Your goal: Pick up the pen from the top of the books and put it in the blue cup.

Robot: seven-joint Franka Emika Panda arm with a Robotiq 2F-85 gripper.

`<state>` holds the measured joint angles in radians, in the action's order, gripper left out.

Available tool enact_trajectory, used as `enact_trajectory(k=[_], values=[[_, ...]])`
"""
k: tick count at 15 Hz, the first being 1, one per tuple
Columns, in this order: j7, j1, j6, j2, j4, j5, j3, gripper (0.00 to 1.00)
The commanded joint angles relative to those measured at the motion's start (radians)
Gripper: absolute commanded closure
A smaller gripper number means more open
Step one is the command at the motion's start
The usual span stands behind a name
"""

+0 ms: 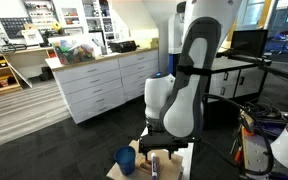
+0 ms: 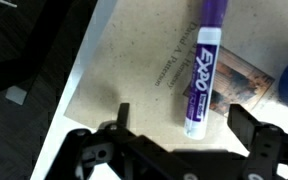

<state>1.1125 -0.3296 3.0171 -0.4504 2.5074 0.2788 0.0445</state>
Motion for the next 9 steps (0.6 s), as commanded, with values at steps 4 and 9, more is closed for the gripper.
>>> enact_trajectory(k=[4,9], values=[[0.1,-0.077,-0.001,0.005,-0.01,0.006,-0.048,0.37],[0.118,-0.116,0.001,0.008,-0.002,-0.015,-0.083,0.69]])
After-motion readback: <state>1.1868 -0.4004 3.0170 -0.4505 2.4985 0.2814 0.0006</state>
